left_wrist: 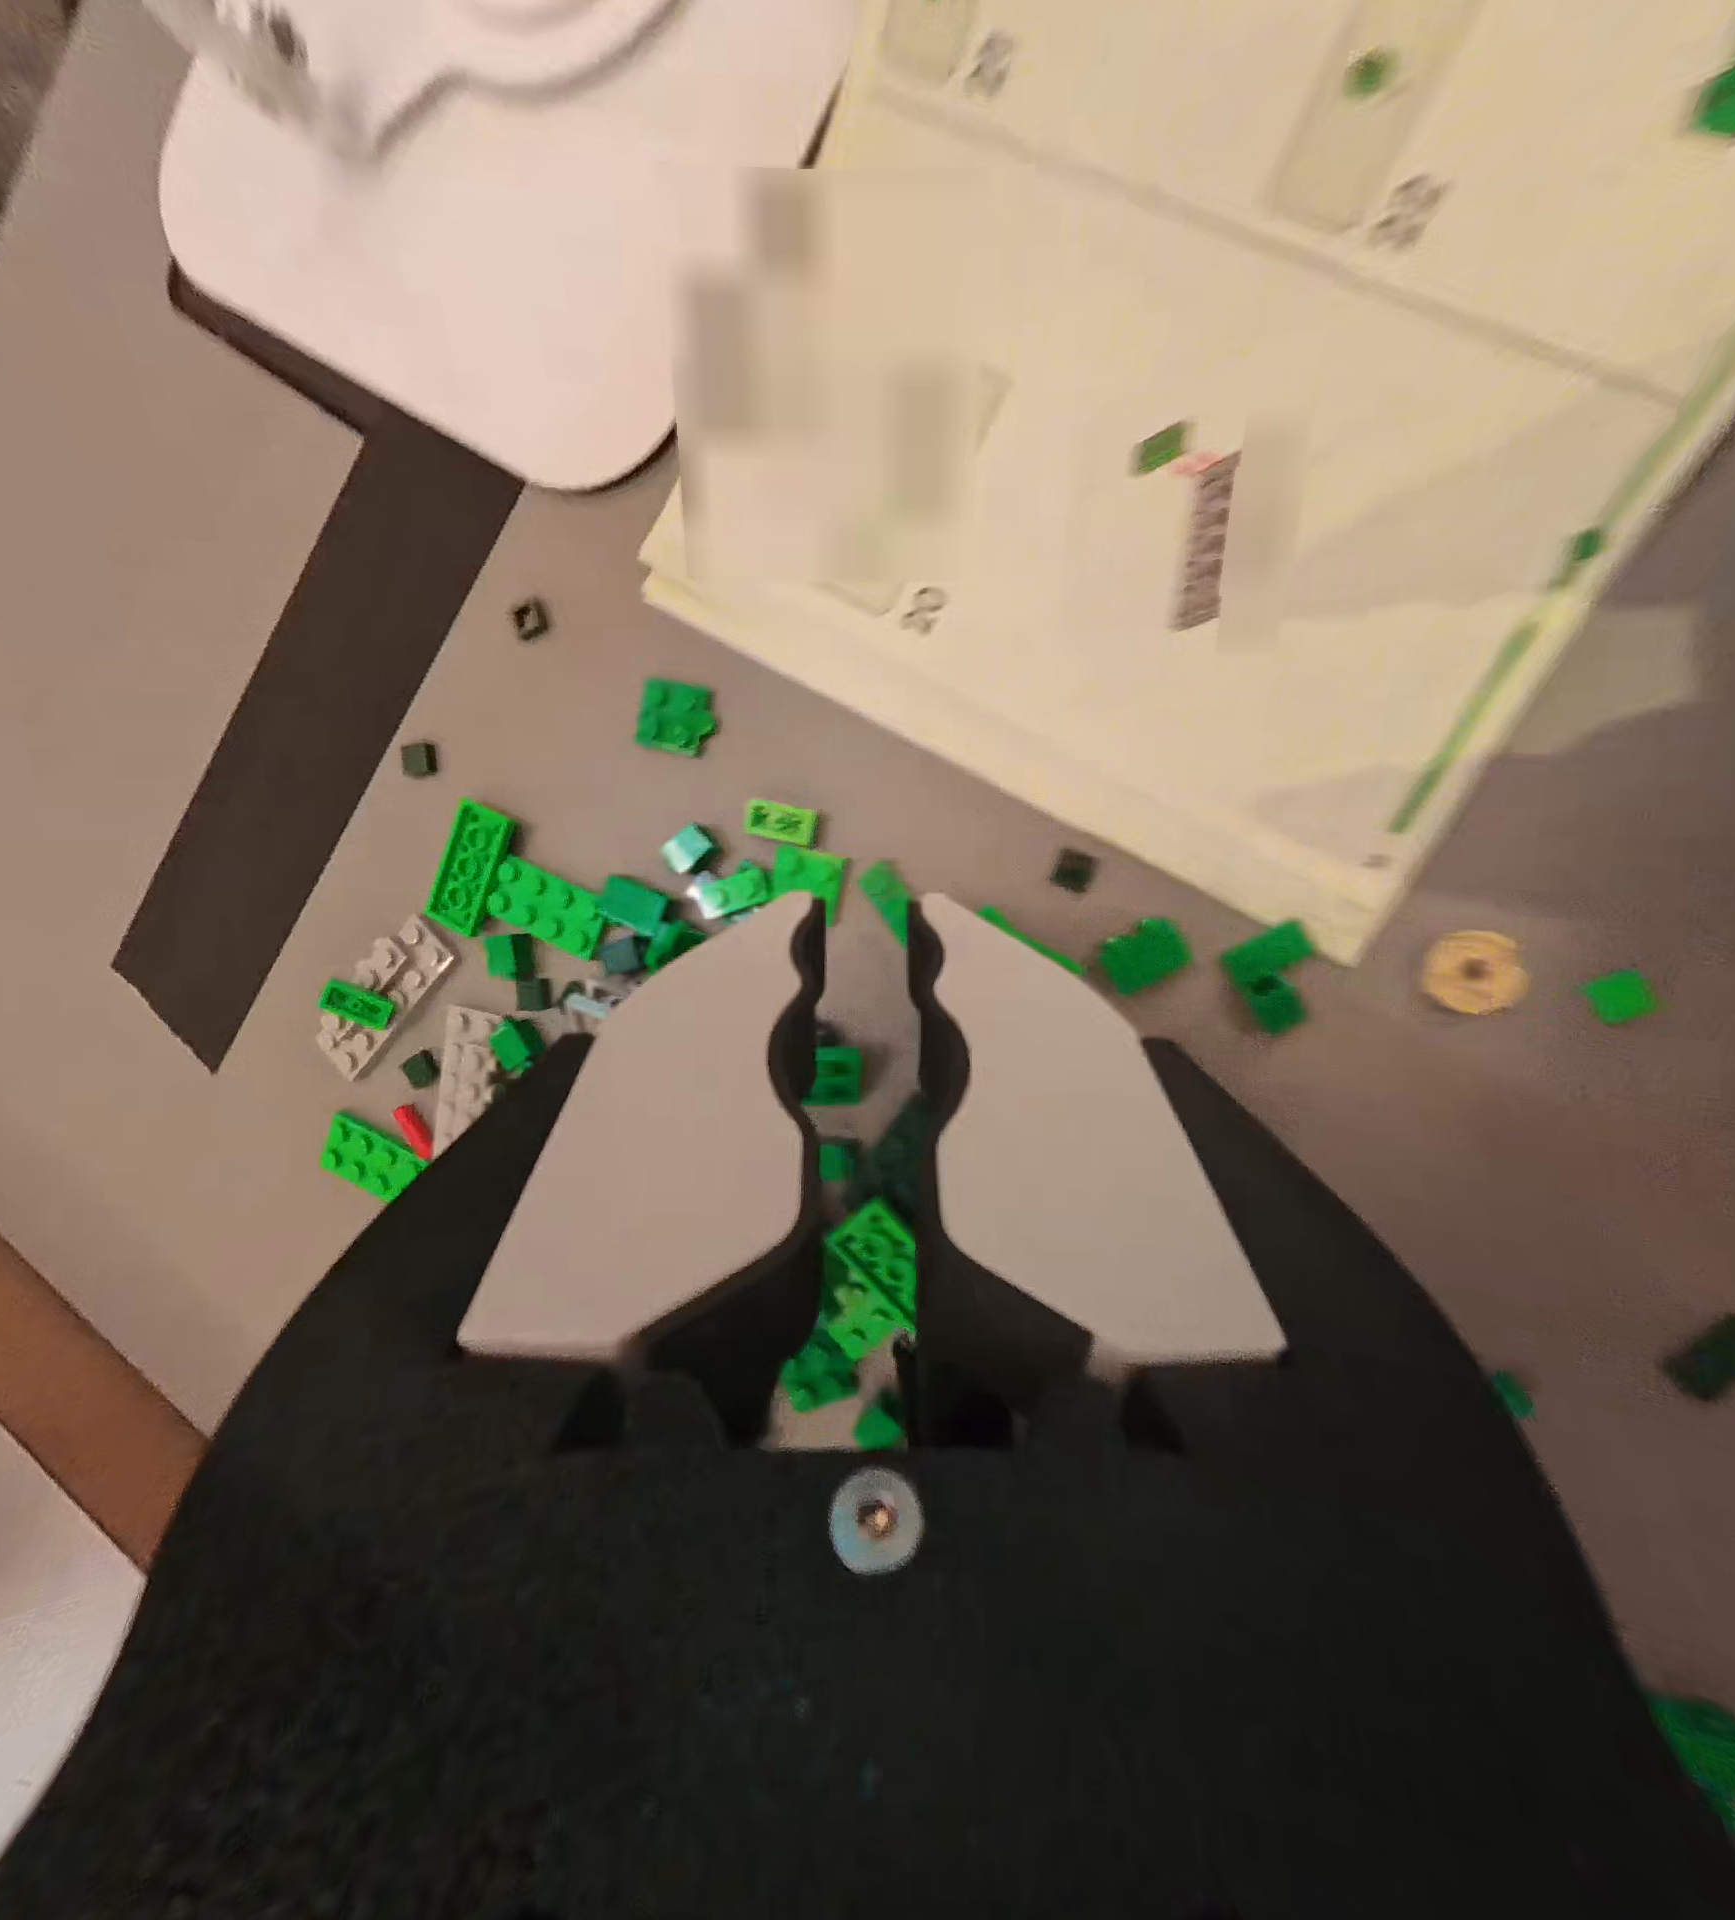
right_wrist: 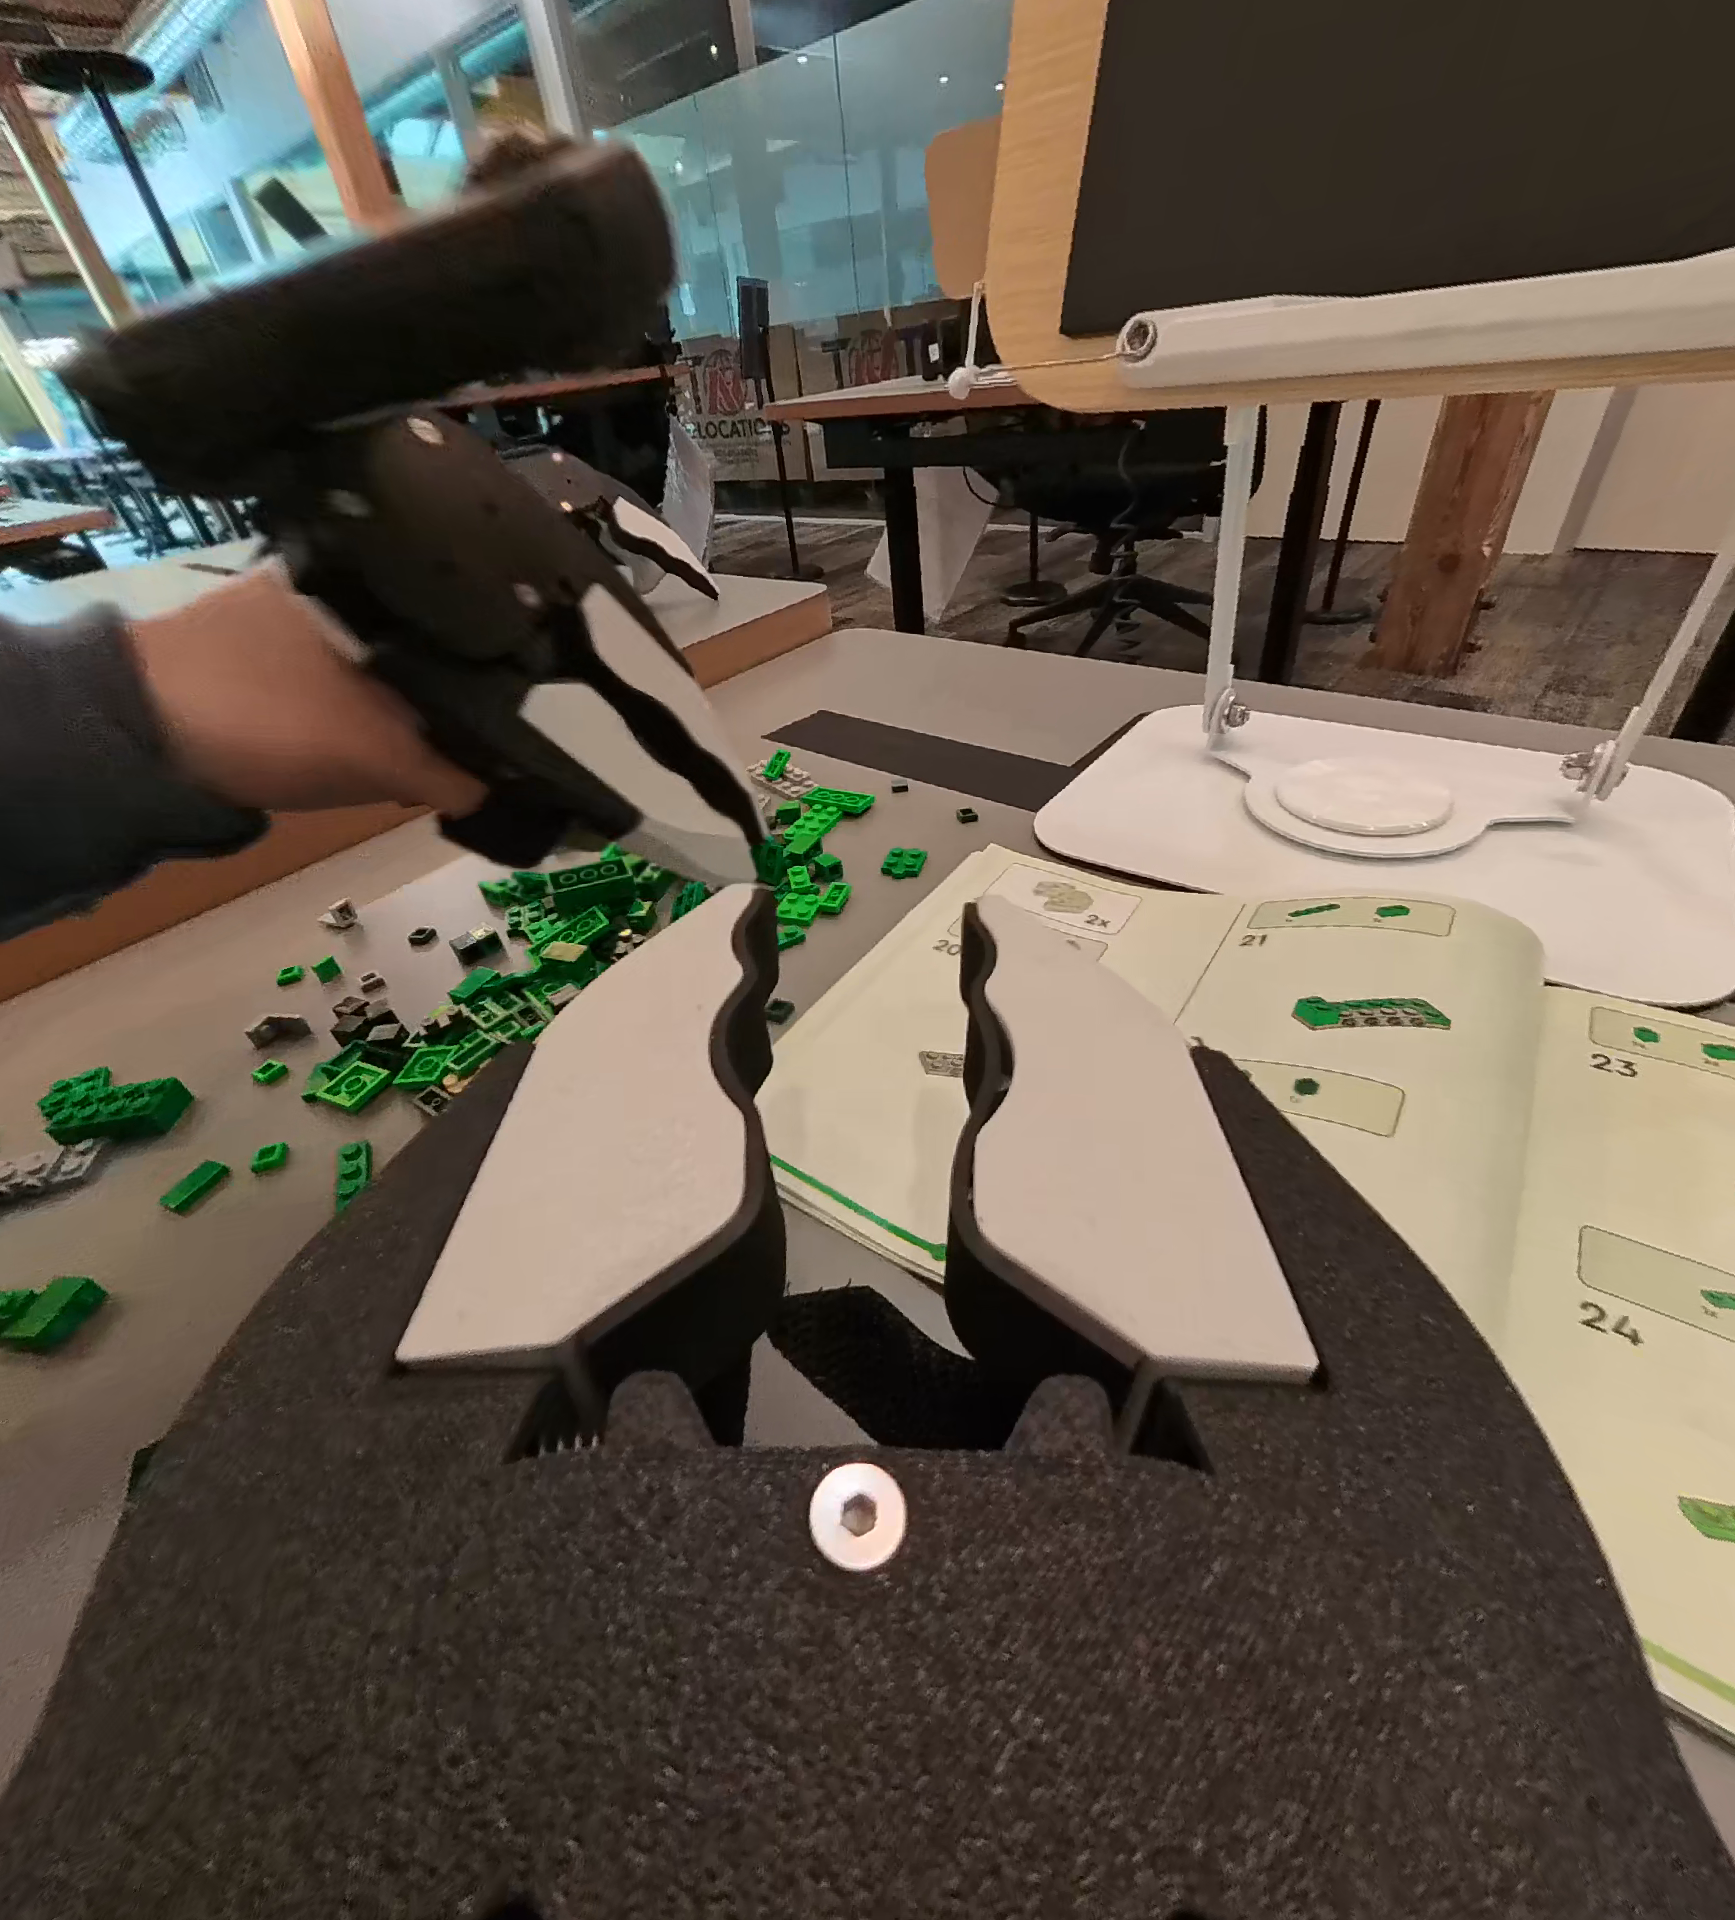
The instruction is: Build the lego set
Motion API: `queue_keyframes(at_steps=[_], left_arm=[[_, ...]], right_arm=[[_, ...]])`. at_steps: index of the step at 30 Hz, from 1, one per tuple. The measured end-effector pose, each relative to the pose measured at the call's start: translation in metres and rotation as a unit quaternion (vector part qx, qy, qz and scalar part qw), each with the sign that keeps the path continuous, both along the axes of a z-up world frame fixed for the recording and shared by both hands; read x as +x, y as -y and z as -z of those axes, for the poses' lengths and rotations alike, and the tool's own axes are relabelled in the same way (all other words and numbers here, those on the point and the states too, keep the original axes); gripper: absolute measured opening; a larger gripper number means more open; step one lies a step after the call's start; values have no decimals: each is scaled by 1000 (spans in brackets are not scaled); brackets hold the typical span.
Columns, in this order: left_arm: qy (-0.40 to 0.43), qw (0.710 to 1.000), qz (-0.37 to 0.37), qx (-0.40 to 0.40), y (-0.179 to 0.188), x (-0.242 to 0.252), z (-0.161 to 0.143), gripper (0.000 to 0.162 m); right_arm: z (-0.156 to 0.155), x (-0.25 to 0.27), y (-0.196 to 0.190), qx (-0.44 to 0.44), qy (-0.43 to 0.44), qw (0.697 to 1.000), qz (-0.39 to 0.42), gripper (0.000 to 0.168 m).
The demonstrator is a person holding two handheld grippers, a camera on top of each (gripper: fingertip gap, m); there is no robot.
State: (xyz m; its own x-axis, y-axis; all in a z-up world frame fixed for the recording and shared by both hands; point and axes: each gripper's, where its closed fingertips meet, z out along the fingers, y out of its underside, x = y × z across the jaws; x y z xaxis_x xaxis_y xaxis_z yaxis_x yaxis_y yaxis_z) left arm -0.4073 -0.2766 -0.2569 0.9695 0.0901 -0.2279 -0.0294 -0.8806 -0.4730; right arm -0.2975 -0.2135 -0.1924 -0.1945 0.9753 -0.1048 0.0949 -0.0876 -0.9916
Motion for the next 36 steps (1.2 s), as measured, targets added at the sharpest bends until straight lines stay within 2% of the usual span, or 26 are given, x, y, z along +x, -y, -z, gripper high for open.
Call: queue_keyframes(at_steps=[1, 6, 16, 17, 22, 25, 28, 32, 36], left_arm=[[7, 1000, -1, -11, 1, -6, 6, 12], [2, 1000, -6, -30, 2, -26, 20, 13], [56, 995, -80, -19, -2, -37, 29, 20], [53, 995, -82, -21, -2, -38, 29, 14], [39, 998, -57, -4, 0, -29, 18, 13], [33, 998, 4, 46, 0, 6, -4, 13], [42, 994, 73, 71, 9, 65, -18, 13], [78, 987, 120, 78, 30, 150, -15, 12], [105, 984, 123, 76, 47, 213, 3, 12]], right_arm=[[0, 0, 1, 0, 1, 1000, -2, 33], [1, -1, 6, -8, 4, 1000, -13, 34], [3, -1, 6, -16, 10, 1000, -18, 34], [3, -2, 5, -17, 10, 1000, -18, 34], [3, -2, 5, -17, 10, 1000, -18, 34], [2, -2, 2, -17, 9, 1000, -14, 34], [2, -3, -2, -23, 8, 1000, -9, 34], [2, -3, -5, -23, 8, 1000, -5, 34], [3, -2, -2, -9, 9, 1000, -6, 34]])
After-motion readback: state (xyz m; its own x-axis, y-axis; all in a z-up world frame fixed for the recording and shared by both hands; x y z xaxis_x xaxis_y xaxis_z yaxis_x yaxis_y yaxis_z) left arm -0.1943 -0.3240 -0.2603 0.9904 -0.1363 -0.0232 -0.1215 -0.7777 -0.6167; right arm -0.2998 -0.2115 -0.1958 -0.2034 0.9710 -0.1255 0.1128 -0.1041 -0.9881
